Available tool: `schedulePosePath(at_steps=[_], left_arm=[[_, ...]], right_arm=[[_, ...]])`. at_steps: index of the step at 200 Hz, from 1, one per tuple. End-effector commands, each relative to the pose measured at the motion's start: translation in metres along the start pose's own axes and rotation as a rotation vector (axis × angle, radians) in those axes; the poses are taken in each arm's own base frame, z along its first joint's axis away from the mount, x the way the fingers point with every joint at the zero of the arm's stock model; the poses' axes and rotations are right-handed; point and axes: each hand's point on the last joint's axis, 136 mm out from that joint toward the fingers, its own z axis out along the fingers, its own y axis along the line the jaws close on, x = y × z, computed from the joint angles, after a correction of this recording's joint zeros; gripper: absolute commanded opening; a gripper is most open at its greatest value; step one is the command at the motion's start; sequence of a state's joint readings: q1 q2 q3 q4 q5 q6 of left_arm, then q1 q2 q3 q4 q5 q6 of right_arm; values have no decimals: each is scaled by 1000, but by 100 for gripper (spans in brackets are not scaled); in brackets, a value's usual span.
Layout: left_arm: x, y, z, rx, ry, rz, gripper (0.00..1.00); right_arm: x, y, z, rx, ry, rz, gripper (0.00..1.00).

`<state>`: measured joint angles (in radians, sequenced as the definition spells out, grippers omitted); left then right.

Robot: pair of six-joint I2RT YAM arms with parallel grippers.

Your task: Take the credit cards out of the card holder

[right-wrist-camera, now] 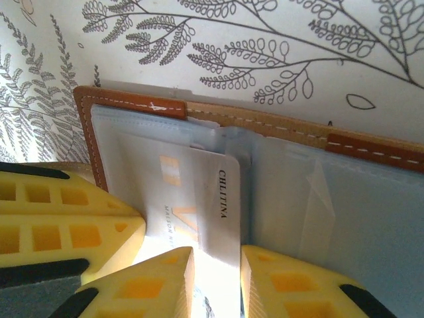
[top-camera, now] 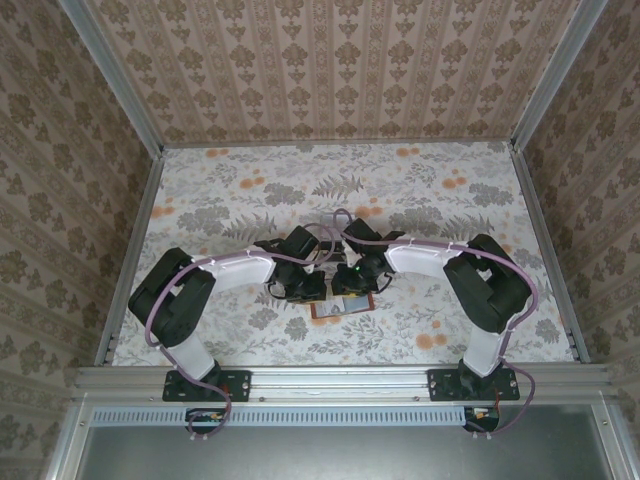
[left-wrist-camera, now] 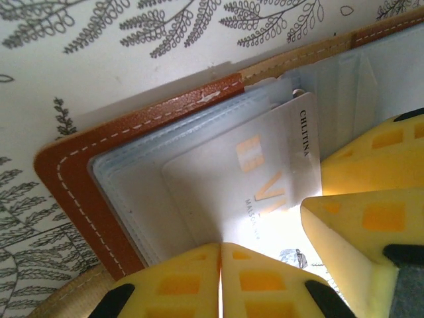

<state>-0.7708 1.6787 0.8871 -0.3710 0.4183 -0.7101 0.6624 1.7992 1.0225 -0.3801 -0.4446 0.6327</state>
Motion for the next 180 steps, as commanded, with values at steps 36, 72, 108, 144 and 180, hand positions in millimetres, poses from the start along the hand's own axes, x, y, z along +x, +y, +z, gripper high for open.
schedulePosePath(at_steps=[36, 72, 108, 144, 180], left_arm=[[8, 15, 6, -63, 39, -3, 10], [8, 14, 6, -61, 39, -2, 10], [7, 13, 5, -60, 34, 1, 10], [6, 14, 4, -61, 30, 1, 10], [6, 15, 1, -63, 25, 4, 10]], right_arm=[[-1, 27, -21, -189, -30, 12, 24], [-2, 32, -17, -254, -12, 26, 22], [-2, 24, -7, -242, 6, 43, 19], [-3, 11, -10, -173, -16, 42, 12], [-5, -8, -28, -55, -61, 15, 11]])
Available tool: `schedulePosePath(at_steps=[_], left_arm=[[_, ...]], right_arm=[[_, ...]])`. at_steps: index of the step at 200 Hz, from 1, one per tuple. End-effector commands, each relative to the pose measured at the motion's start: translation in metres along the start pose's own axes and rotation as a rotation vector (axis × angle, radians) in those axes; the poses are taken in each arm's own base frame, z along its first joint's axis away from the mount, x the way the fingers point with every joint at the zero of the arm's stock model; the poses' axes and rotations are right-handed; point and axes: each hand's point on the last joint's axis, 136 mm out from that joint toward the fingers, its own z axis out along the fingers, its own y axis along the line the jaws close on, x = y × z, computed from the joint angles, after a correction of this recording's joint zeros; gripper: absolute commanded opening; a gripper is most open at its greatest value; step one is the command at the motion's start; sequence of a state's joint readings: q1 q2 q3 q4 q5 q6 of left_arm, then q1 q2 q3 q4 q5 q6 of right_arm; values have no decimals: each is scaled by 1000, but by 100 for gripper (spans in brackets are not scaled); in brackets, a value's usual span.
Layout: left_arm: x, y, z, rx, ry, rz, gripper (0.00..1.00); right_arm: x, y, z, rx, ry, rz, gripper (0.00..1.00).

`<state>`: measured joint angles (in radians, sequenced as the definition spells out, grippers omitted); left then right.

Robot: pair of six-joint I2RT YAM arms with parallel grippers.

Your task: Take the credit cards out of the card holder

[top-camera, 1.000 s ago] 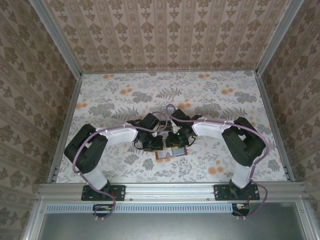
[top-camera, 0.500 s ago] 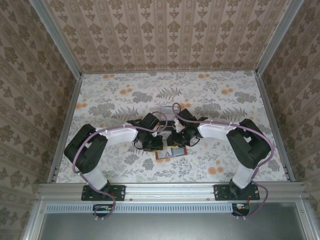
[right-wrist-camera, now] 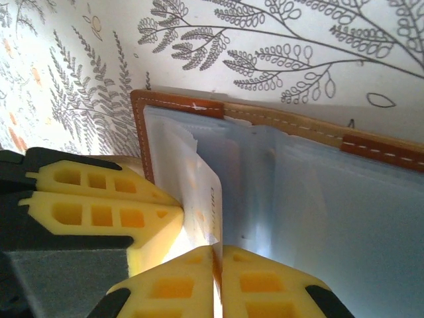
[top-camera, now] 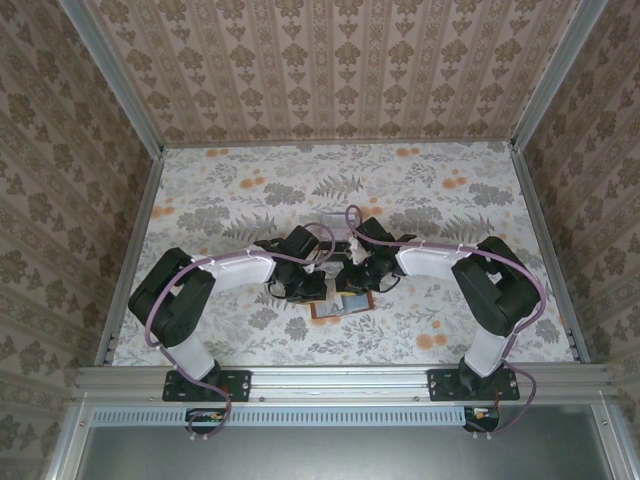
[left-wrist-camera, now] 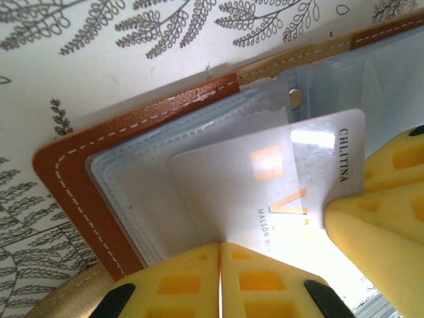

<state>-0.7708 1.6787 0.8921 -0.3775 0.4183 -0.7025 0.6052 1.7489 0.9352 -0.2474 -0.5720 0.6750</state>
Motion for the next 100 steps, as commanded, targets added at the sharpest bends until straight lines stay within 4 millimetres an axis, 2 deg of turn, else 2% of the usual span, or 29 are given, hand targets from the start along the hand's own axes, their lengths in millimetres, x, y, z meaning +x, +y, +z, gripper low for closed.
schedulePosePath(at_steps=[1, 27, 64, 100], left_arm=[[7, 15, 2, -62, 24, -3, 10], [5, 20, 0, -70, 17, -7, 10], [-3, 20, -6, -67, -1, -1, 10], [-12, 18, -12, -59, -17, 19, 10]], right_arm=[[-3, -11, -19, 96, -39, -33, 11], [-5, -12, -33, 109, -65, -44, 10], [-10, 1, -48, 91, -96, -79, 9], [-17, 15, -73, 118, -148, -185, 5]])
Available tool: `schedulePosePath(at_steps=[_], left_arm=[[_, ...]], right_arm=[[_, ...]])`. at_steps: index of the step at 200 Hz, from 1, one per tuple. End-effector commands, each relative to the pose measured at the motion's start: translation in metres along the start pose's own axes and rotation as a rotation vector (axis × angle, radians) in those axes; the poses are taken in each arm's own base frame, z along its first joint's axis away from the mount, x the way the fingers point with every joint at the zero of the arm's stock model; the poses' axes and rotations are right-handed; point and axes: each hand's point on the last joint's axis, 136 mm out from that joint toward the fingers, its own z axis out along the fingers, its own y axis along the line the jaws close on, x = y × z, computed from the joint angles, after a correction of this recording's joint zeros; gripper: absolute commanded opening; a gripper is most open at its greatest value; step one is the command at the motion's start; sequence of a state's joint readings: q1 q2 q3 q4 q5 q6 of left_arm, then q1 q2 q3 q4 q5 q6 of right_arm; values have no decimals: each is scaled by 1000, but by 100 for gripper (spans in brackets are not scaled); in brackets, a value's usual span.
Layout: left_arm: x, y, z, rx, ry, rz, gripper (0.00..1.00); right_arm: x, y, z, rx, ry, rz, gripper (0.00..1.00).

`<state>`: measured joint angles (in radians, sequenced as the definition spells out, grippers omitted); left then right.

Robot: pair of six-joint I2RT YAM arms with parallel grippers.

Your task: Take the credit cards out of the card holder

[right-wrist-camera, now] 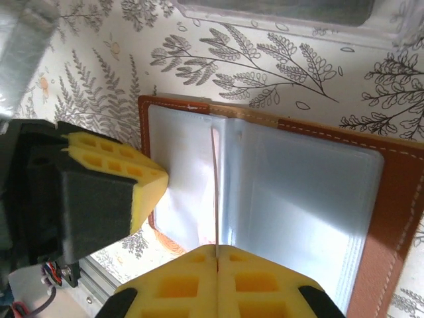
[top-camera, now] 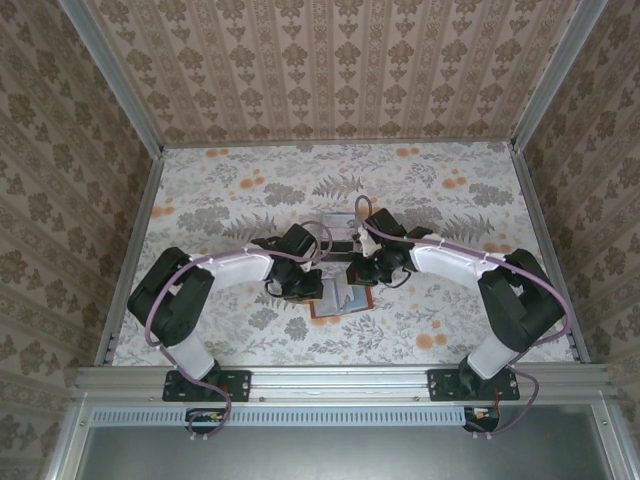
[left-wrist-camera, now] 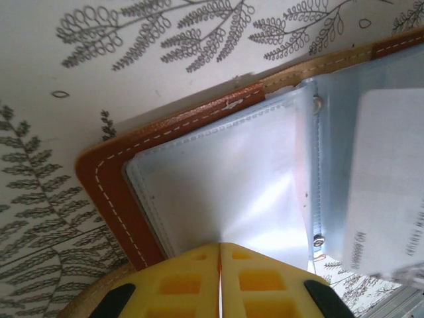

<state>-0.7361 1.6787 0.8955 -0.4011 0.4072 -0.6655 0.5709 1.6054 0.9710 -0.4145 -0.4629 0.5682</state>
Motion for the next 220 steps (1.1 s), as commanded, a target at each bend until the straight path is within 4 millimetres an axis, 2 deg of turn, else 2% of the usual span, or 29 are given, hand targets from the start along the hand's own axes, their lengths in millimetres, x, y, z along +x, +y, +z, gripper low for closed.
schedulePosePath(at_steps=[1, 21, 48, 63, 102, 123, 136, 166, 220], left_arm=[[-6, 6, -8, -38, -10, 21, 10], [-13, 3, -13, -29, -27, 34, 10], [-20, -2, -21, -15, -56, 44, 10], [-23, -4, -25, -7, -72, 46, 11], [-25, -2, -36, -4, -110, 39, 13], [-23, 1, -38, 0, -127, 26, 14], [-22, 5, -40, -5, -134, 19, 14], [-17, 13, -45, -14, -156, -3, 14], [-10, 21, -51, -6, -190, -32, 14]], right_arm=[[-12, 11, -28, 31, -61, -103, 5], [-17, 12, -41, 72, -81, -183, 2], [-34, 20, -60, 112, -155, -346, 1], [-41, 28, -65, 126, -163, -511, 1], [-62, 31, -80, 241, -145, -869, 0], [-71, 31, -77, 275, -65, -1047, 0], [-83, 26, -77, 336, -42, -1114, 0], [-110, 27, -75, 363, 13, -1195, 0], [-140, 22, -59, 392, 182, -1350, 0]])
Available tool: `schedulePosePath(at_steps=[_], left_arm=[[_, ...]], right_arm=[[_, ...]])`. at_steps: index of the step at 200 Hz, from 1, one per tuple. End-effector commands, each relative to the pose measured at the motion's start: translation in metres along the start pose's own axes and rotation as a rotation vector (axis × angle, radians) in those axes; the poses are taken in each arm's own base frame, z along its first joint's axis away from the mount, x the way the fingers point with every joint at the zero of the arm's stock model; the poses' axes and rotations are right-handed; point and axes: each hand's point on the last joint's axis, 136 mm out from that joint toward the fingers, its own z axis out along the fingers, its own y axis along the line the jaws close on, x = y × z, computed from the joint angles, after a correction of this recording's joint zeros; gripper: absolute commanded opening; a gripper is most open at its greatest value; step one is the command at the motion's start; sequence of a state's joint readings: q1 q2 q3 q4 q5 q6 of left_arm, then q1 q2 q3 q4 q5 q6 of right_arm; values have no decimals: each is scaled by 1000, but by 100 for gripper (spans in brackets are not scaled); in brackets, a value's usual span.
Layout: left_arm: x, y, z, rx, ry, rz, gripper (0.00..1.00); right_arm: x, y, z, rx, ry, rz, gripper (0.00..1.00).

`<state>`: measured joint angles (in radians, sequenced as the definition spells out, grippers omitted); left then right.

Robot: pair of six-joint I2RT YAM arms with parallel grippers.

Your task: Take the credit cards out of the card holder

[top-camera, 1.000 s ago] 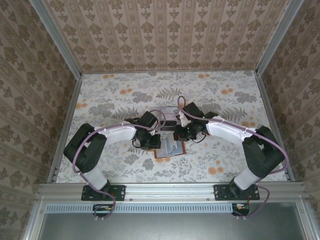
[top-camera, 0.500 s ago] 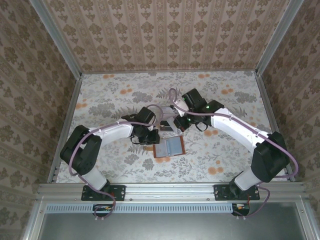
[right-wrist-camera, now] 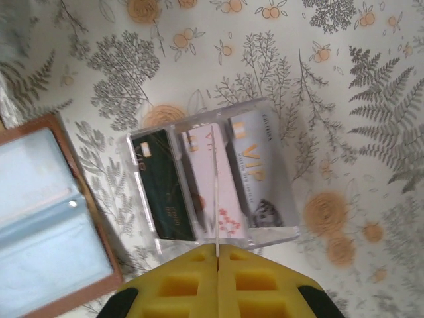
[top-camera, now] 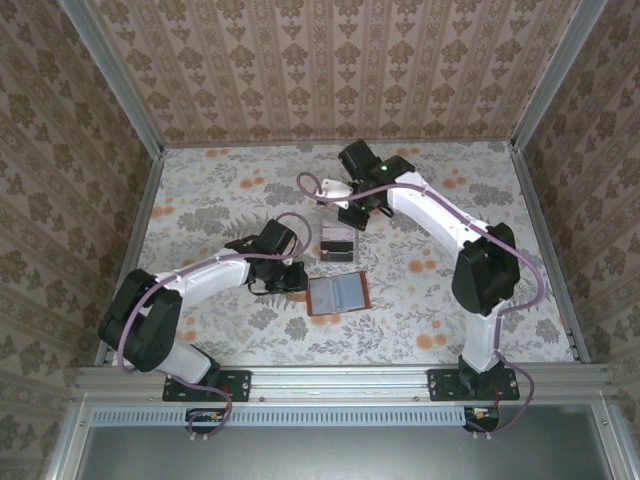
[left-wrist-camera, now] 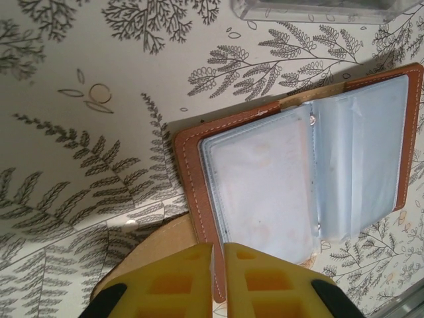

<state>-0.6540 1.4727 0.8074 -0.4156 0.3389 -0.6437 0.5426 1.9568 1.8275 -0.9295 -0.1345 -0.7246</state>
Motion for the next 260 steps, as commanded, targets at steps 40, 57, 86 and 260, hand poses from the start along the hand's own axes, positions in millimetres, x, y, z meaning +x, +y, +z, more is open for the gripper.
schedulePosePath(at_steps=[40, 57, 86, 260], left_arm=[[4, 10, -5, -9, -27, -39, 14], [4, 11, -5, -11, -24, -44, 14], [4, 14, -4, -15, -19, -53, 14], [6, 19, -5, -26, -7, -59, 13]], right_arm=[[9, -17, 17, -92, 145, -156, 0], [8, -15, 23, -134, 154, -164, 0], [11, -15, 35, -170, 178, -158, 0], [7, -49, 40, -12, 170, -87, 22]])
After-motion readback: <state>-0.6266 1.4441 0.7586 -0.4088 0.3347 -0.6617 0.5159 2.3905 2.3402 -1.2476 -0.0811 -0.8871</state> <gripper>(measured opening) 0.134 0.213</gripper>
